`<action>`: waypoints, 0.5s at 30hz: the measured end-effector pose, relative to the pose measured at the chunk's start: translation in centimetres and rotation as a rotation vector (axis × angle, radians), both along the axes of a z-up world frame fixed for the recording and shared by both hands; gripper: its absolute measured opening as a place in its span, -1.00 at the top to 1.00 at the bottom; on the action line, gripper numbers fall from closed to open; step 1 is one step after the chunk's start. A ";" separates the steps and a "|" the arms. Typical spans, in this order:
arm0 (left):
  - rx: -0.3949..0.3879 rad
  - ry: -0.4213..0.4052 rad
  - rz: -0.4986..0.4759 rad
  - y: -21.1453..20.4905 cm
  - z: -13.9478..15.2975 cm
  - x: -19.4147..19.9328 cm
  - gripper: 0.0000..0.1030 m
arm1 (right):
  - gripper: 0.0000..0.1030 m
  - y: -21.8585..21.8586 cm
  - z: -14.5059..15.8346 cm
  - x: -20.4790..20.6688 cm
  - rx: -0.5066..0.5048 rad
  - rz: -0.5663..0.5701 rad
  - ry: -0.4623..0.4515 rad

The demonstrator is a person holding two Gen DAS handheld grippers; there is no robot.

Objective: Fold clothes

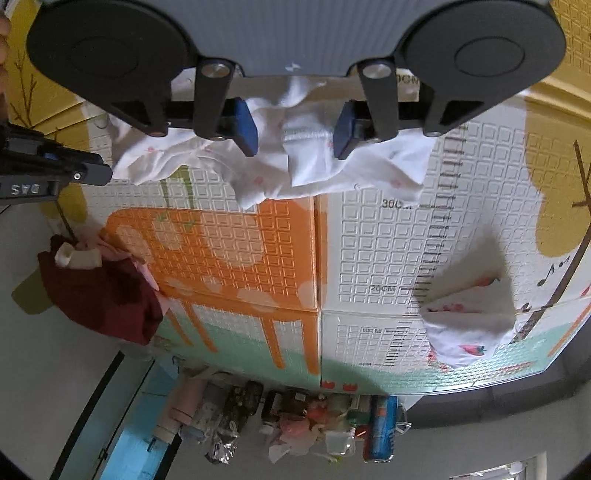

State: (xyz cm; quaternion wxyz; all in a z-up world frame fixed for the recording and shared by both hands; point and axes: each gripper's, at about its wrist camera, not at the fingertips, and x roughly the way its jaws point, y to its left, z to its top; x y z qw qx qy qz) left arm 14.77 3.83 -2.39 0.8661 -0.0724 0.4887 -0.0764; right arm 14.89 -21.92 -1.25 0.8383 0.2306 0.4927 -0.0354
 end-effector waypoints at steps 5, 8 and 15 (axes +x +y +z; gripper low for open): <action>0.024 0.035 0.007 -0.3 -0.8 1.2 0.05 | 0.74 1.1 0.0 -0.5 0.030 0.040 0.013; 0.028 0.057 0.021 -0.2 -1.2 1.5 0.35 | 0.74 1.6 -0.1 -0.8 0.043 0.060 0.024; 0.029 0.068 0.078 0.9 -0.9 1.6 0.72 | 0.74 3.0 -0.3 -1.8 0.077 0.136 0.034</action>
